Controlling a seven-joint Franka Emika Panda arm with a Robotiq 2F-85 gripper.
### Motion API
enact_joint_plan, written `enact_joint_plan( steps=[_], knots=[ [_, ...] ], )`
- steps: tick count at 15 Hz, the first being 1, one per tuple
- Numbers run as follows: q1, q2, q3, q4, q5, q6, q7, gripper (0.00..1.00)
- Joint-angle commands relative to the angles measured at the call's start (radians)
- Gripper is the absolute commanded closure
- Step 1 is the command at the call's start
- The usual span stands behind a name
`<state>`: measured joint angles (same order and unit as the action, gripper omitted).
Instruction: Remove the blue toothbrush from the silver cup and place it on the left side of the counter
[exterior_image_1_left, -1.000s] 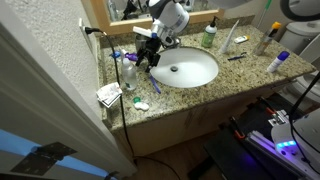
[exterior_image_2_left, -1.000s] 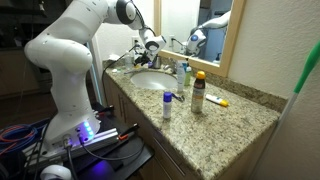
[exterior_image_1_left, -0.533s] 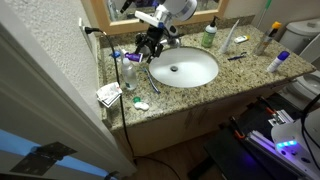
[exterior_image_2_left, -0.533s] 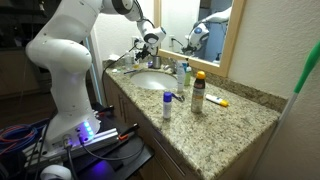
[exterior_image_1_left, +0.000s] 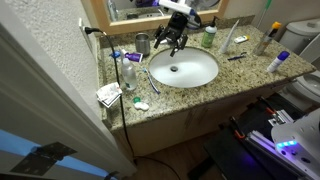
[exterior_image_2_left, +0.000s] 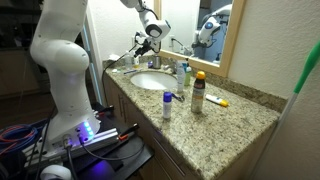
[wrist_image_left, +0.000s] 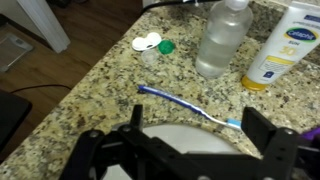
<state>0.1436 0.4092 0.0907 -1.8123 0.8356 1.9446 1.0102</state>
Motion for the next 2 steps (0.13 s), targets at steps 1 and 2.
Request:
enact_joint_plan(
  steps=[1, 2],
  knots=[
    [-0.082, -0.169, -0.030, -0.173, 0.043, -0.117, -0.119, 0.00],
    [-0.036, -0.072, -0.025, -0.066, 0.009, -0.078, -0.052, 0.00]
  ],
)
